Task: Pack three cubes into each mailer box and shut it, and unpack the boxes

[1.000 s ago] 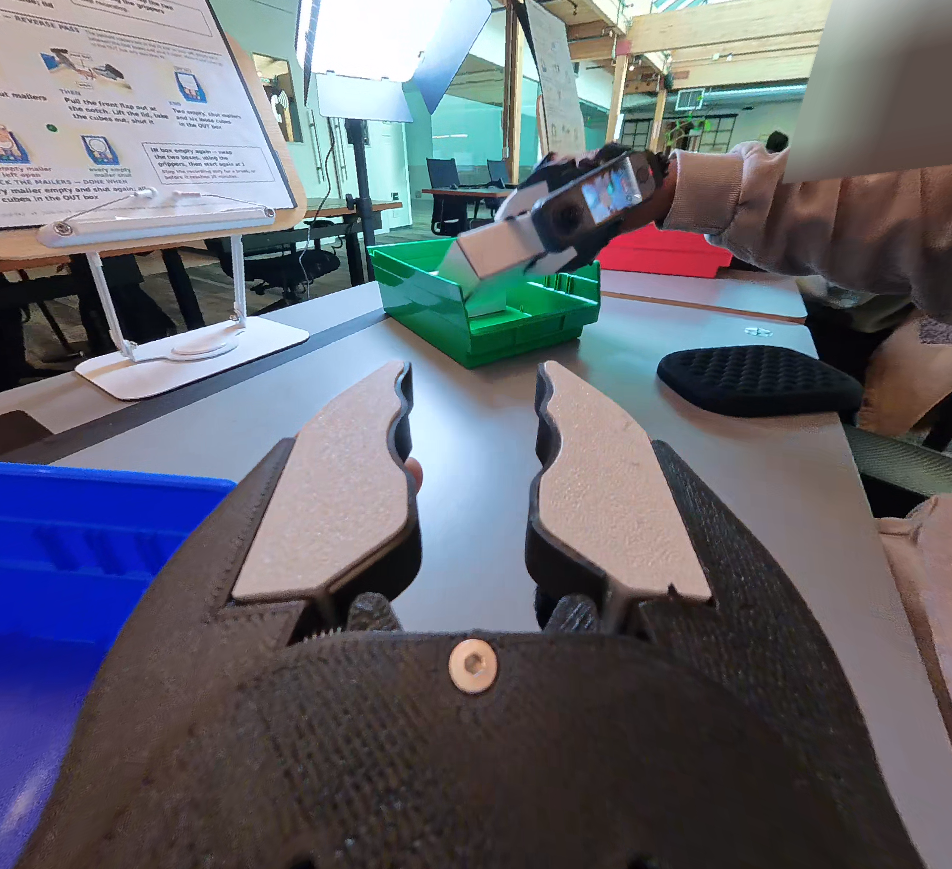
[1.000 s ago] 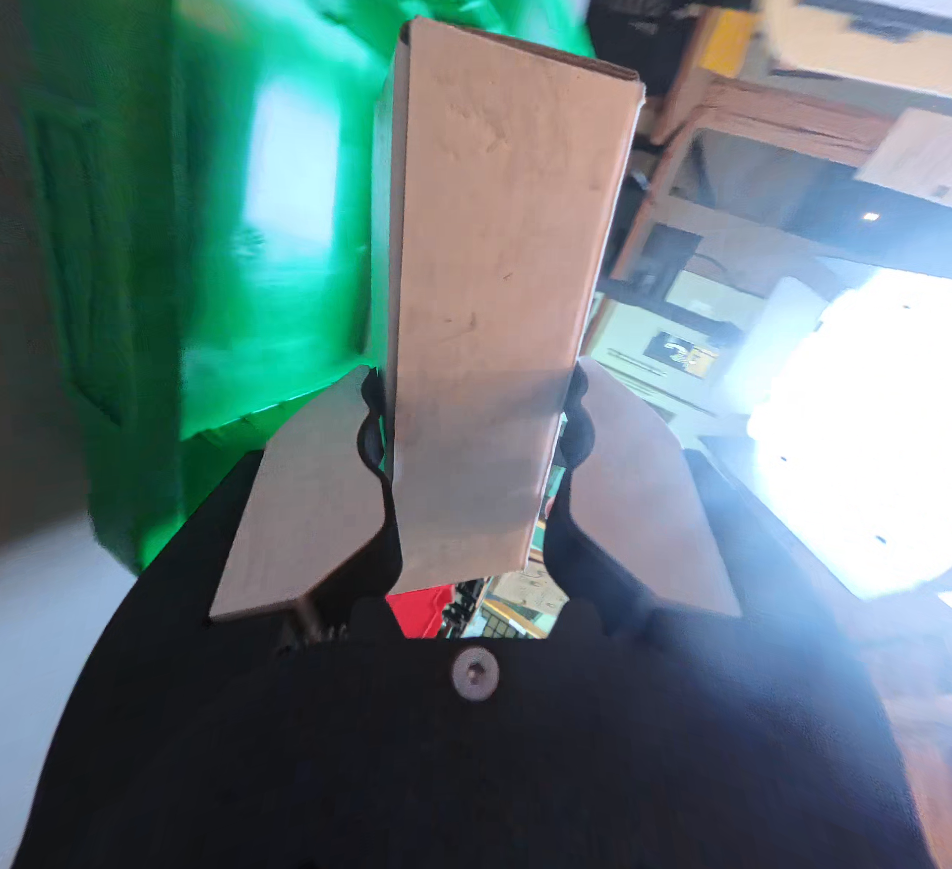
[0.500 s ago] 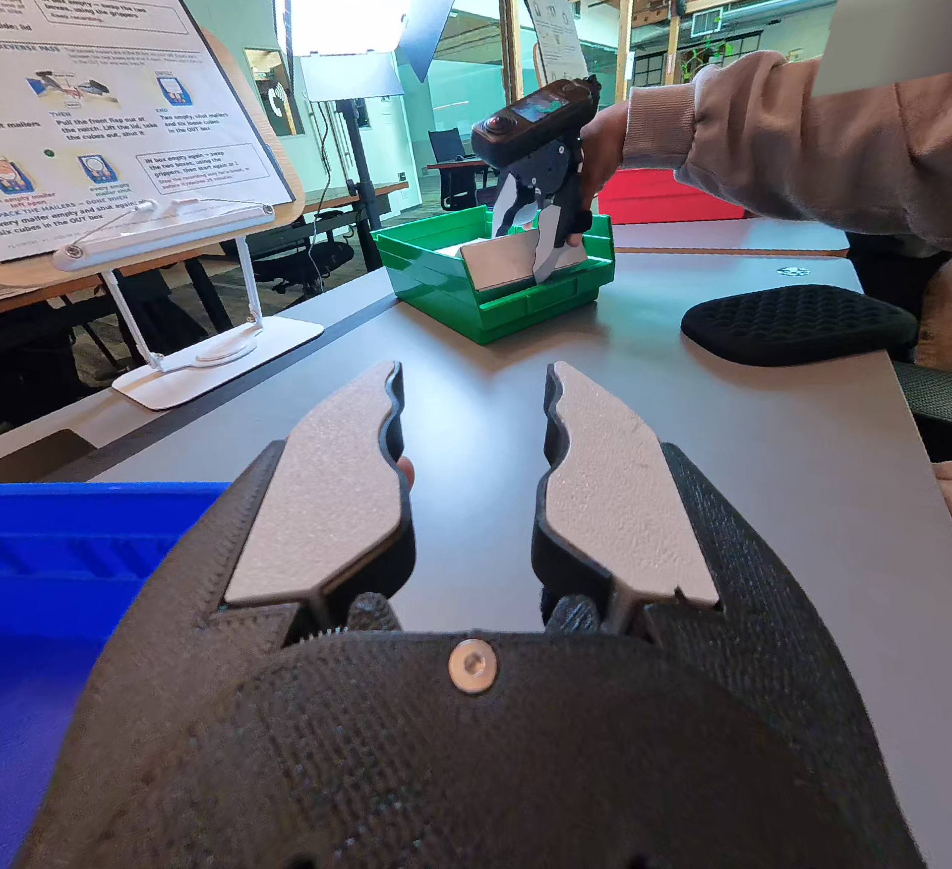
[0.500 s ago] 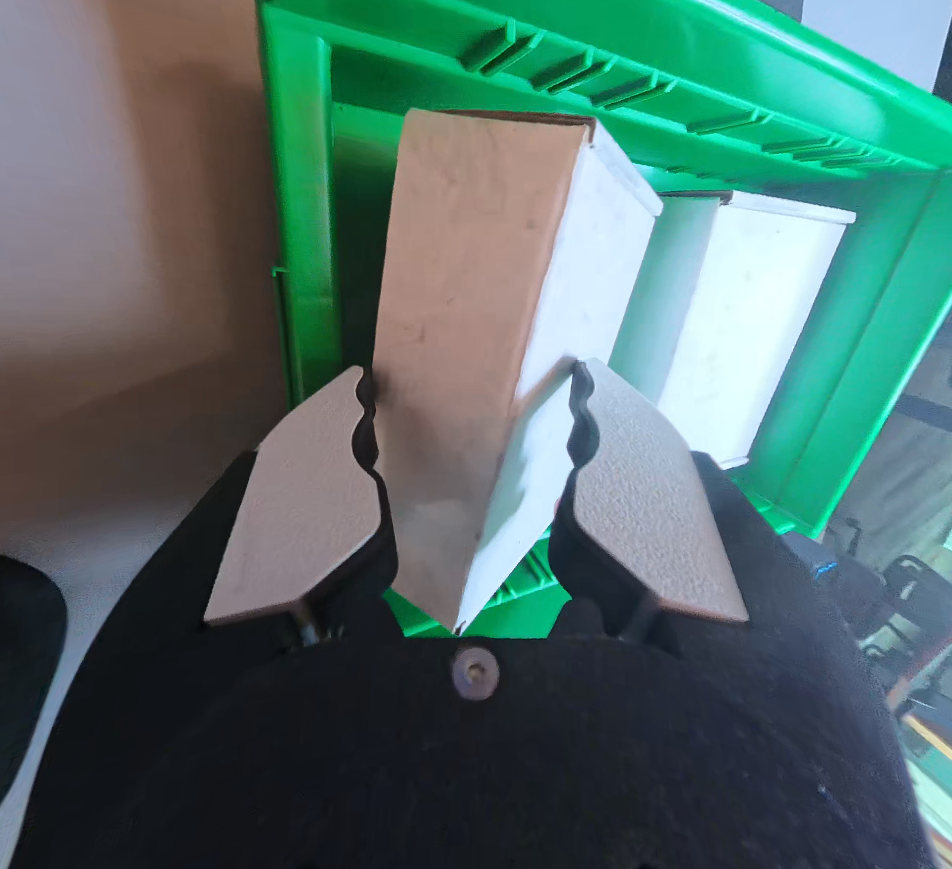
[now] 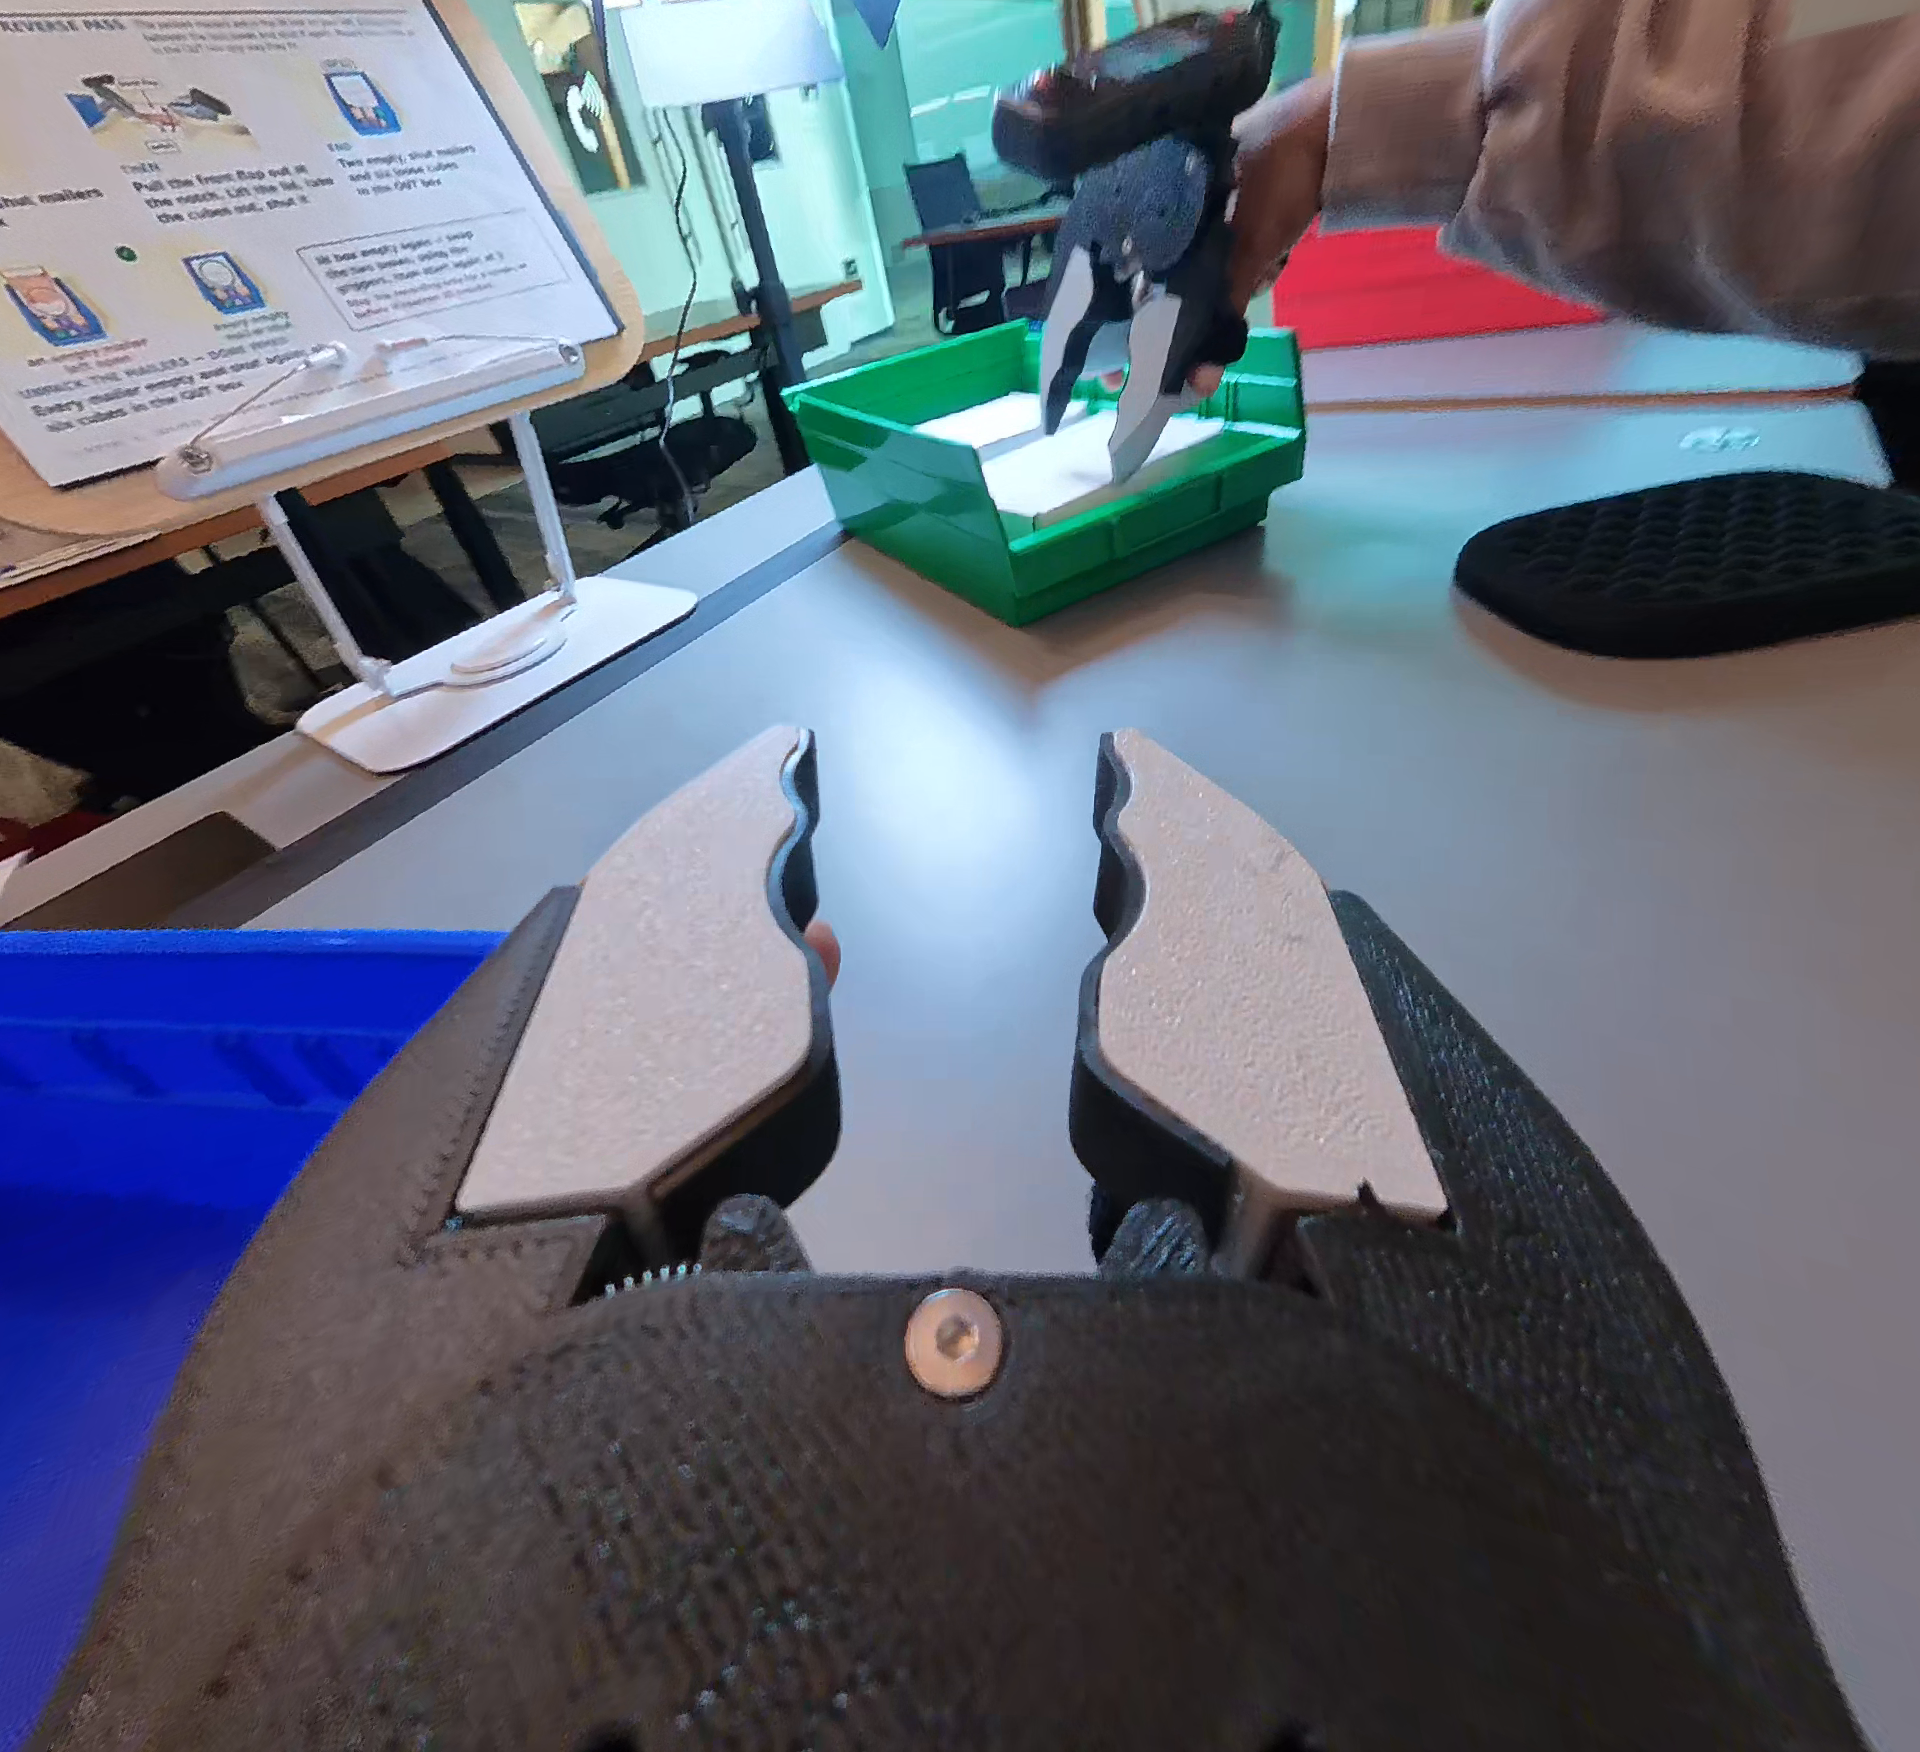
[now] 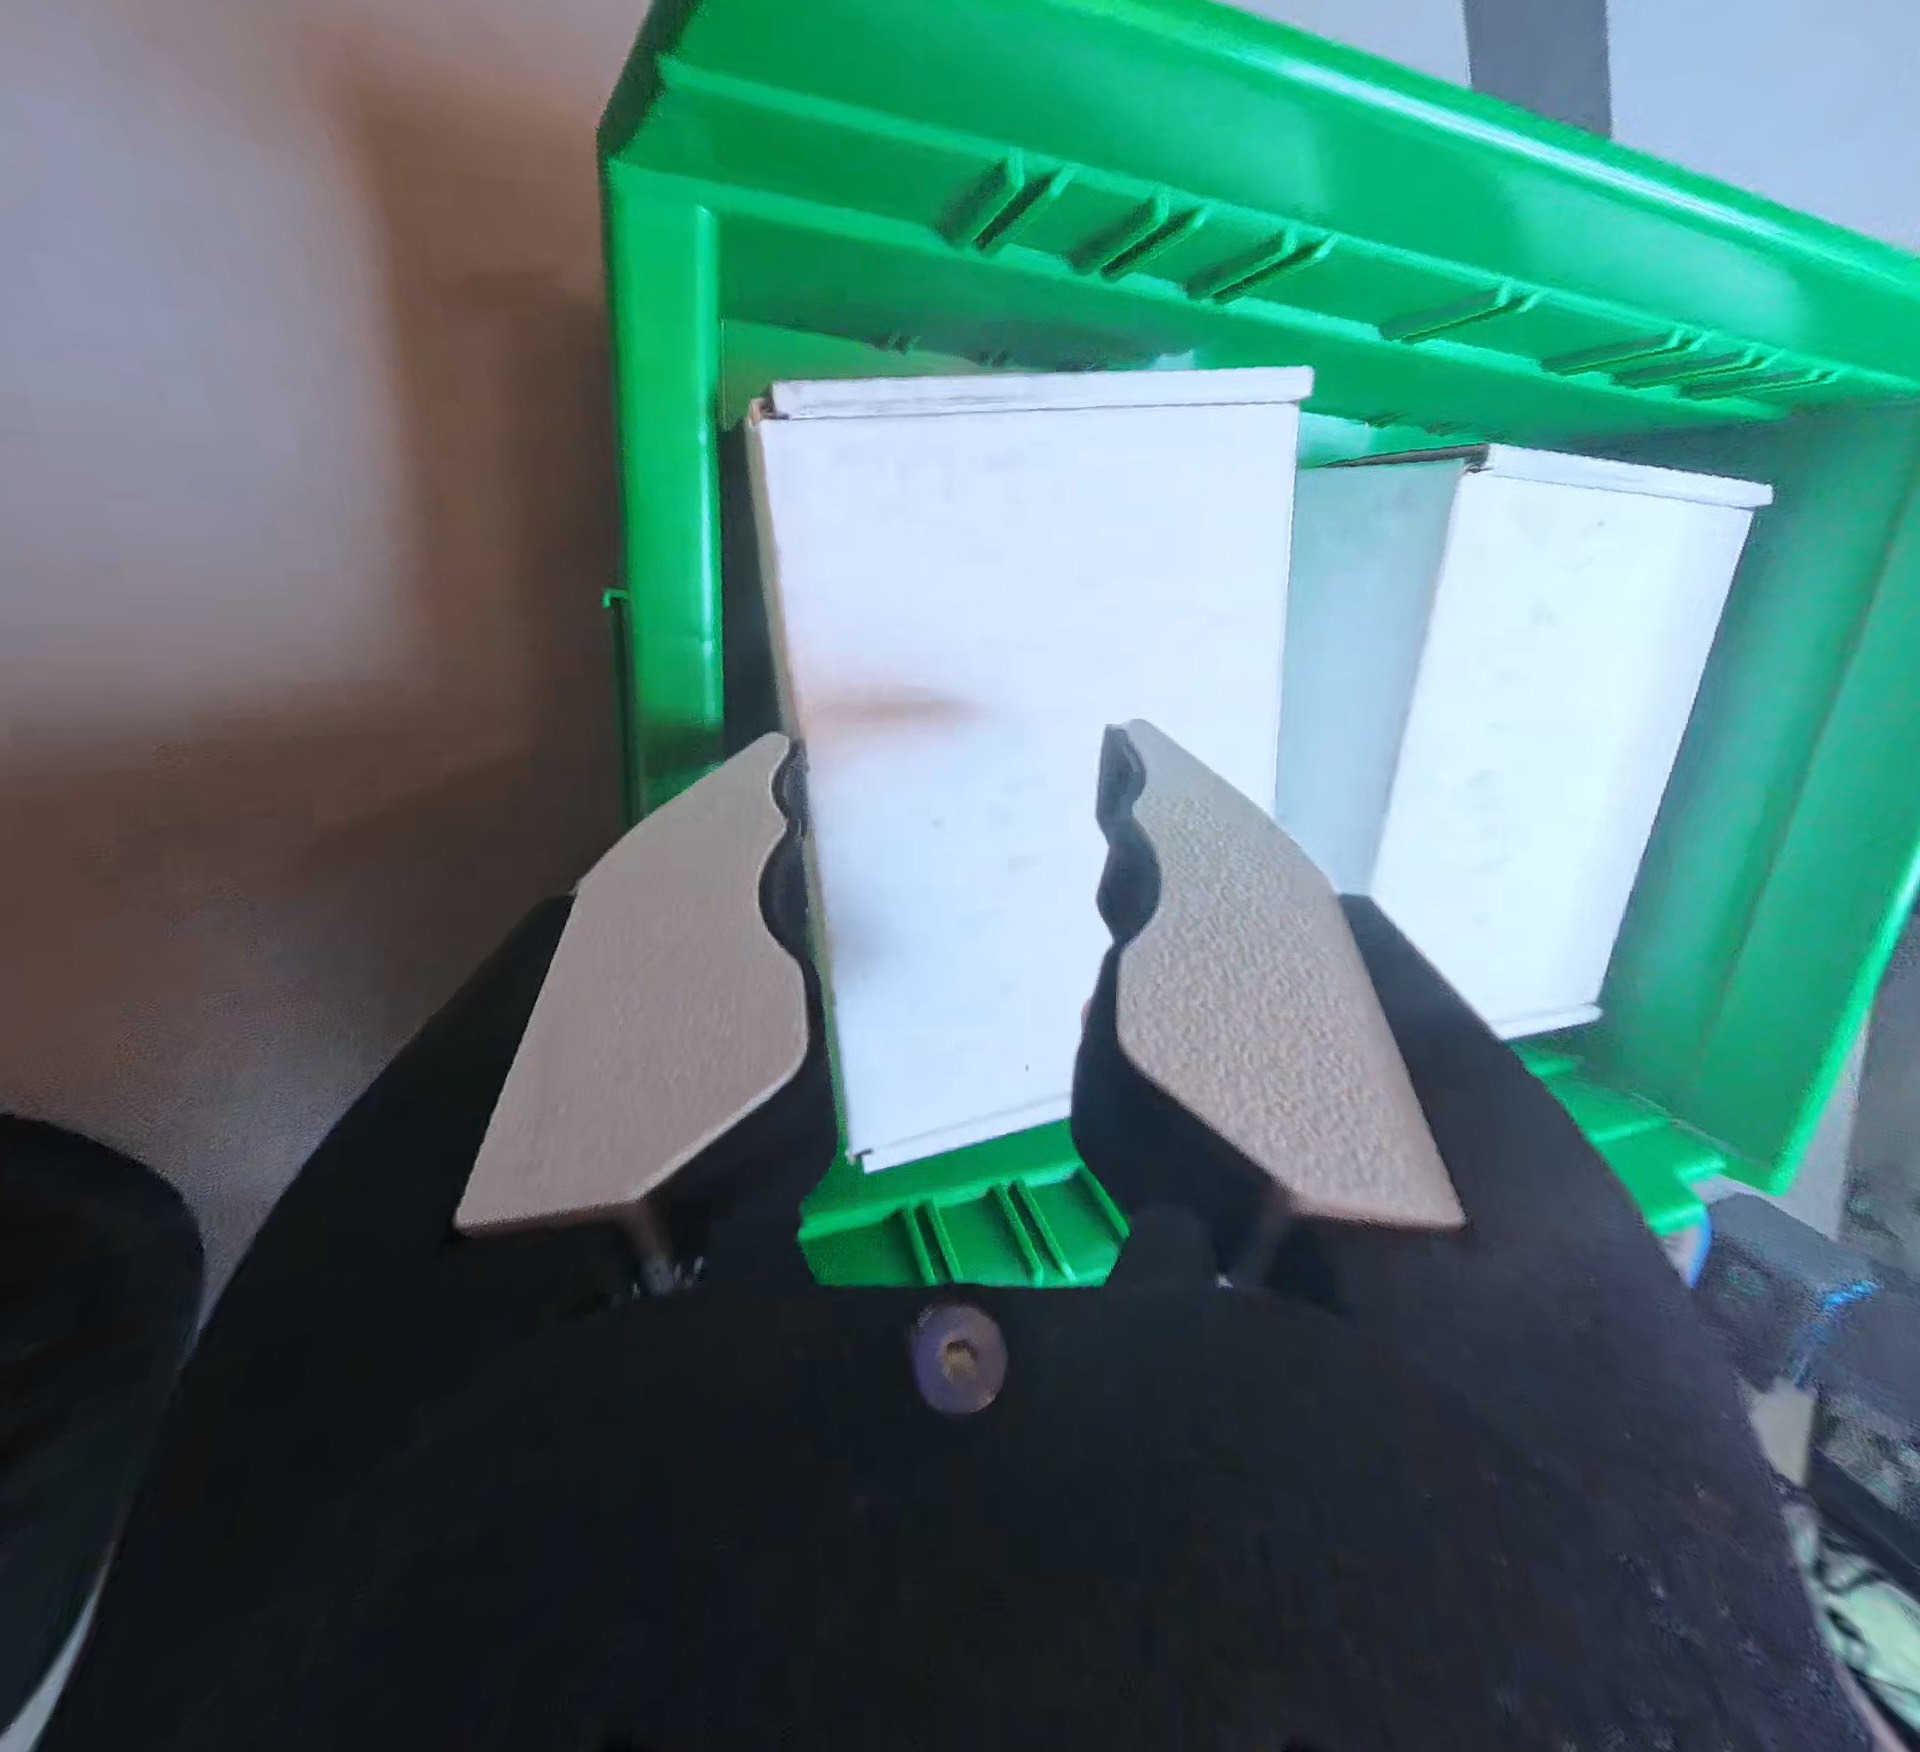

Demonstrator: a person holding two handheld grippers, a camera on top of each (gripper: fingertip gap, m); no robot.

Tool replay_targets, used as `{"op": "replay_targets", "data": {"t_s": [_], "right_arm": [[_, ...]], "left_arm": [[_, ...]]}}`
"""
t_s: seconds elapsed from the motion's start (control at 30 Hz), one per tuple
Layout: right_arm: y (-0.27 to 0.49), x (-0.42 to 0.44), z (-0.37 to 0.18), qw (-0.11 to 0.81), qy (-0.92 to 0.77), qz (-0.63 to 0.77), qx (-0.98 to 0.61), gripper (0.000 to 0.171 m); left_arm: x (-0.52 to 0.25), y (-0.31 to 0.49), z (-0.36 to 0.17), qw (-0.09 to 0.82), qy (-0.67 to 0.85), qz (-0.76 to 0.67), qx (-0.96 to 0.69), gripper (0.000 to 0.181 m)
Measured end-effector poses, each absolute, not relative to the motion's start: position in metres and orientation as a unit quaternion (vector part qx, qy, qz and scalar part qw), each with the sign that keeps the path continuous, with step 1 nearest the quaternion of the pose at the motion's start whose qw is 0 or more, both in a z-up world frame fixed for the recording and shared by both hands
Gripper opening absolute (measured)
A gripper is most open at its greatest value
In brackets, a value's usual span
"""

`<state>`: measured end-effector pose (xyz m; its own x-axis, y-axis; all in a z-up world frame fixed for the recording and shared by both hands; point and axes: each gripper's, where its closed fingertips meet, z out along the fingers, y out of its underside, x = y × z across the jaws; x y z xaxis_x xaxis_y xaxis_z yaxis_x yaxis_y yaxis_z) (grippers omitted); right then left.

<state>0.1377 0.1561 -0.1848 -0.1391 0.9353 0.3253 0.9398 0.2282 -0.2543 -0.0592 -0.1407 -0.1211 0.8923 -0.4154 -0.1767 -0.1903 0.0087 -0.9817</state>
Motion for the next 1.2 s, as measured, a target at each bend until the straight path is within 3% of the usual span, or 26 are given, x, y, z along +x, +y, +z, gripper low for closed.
{"op": "replay_targets", "data": {"t_s": [0.2,0.37,0.53,0.6,0.67,0.9,1.2], "right_arm": [[0.191,0.131,-0.174,0.319,-0.695,-0.086,-0.638,0.054],[0.131,0.126,-0.168,0.333,-0.700,0.006,-0.632,0.056],[0.100,0.147,-0.202,0.296,-0.751,-0.114,-0.580,0.052],[0.113,0.150,-0.210,0.305,-0.752,-0.199,-0.549,0.051],[0.126,0.148,-0.214,0.312,-0.755,-0.257,-0.517,0.043],[0.118,0.138,-0.221,0.335,-0.769,-0.254,-0.481,0.037],[0.046,0.148,-0.221,0.375,-0.781,-0.195,-0.460,0.035]], "left_arm": [[-0.105,-0.145,-0.127,0.586,0.224,0.050,-0.777,0.060],[-0.157,-0.171,-0.161,0.443,0.242,0.129,-0.853,0.072],[-0.203,-0.180,-0.212,0.319,0.278,0.225,-0.878,0.066],[-0.210,-0.176,-0.226,0.291,0.296,0.249,-0.875,0.054],[-0.206,-0.168,-0.232,0.292,0.321,0.260,-0.863,0.033],[-0.168,-0.146,-0.229,0.307,0.383,0.292,-0.821,0.031],[-0.073,-0.072,-0.229,0.345,0.506,0.245,-0.752,0.030]]}}
